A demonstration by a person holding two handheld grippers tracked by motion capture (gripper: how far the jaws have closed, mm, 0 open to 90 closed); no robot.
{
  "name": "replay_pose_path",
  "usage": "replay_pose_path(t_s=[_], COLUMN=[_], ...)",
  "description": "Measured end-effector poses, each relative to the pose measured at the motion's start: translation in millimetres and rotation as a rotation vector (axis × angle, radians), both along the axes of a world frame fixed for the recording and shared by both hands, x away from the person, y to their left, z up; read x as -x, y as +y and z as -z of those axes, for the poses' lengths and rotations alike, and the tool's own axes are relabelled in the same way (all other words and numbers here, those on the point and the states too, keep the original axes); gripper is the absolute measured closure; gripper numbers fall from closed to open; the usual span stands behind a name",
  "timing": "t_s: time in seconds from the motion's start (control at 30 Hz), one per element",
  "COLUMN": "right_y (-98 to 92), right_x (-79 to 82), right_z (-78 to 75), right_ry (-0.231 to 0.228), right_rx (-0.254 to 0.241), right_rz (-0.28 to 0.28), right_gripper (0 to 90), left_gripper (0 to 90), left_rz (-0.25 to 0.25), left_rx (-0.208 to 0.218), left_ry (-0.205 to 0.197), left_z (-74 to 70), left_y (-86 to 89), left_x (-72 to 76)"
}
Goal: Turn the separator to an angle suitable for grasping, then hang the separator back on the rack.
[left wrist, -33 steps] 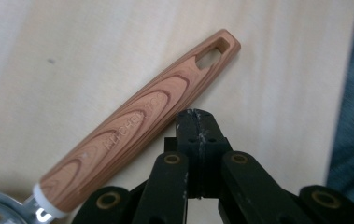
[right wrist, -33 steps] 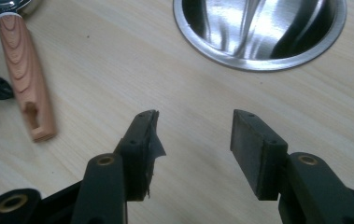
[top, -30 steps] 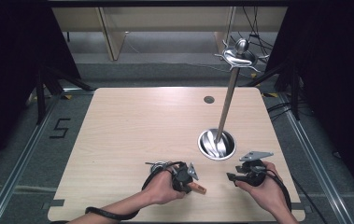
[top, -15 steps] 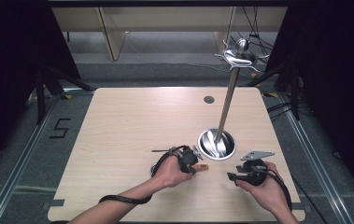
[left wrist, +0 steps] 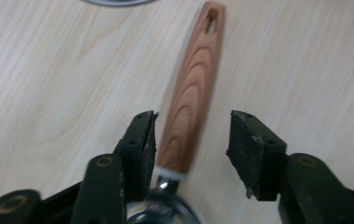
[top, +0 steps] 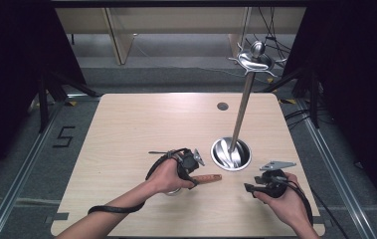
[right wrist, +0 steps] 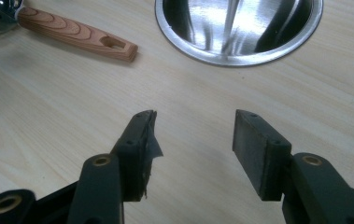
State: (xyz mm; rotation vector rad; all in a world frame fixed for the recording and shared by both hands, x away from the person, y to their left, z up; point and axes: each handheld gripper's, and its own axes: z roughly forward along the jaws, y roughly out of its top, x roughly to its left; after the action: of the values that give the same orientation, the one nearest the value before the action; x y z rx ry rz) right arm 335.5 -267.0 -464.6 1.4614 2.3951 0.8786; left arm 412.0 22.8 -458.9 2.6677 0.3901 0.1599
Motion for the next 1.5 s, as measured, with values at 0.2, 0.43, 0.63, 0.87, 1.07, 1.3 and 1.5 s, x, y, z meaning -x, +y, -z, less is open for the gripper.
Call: replay_pose_path(t_s=[0.2,0.43,0.63,0.87,1.07,1.3,1.5], right_y=[0.9,-2.2,-2.1,1.3,0.9,0.4,0.3], right_x=[0.4,-2.3,0.6,0.1,0.2,-0.4,-0.4], right_z=[-1.0,0.5,-0.5,0.6,0.8,1.7,2.0], right_ry=[-0.009,-0.02,-0.007,0.004,0.001,0.006,0.001], right_rx=[-0.003,-0.006,-0.014,-0.011,-0.014,-0.011,-0.008], right_rz=[-0.002,-0.007,0.007,-0.002,-0.008,-0.02,-0.016], right_gripper=[49.0,48.8,48.6,48.3,48.3,48.3,48.2], left_gripper=[44.4,46.1,46.7,49.7,54.5,62.5,66.9], left_rz=[0.021,0.105,0.164,0.184,0.055,0.039,0.034], left_rx=[-0.023,-0.099,-0.168,-0.219,-0.219,-0.259,-0.272], left_ry=[0.002,0.021,0.037,0.047,0.109,0.148,0.157], left_z=[-0.7,-0.5,0.0,8.2,12.7,16.5,17.9], left_y=[3.7,-6.2,-17.5,-24.9,-28.4,-32.4,-34.3], left_x=[-2.2,-10.1,-11.9,-12.5,-8.3,-11.1,-10.6])
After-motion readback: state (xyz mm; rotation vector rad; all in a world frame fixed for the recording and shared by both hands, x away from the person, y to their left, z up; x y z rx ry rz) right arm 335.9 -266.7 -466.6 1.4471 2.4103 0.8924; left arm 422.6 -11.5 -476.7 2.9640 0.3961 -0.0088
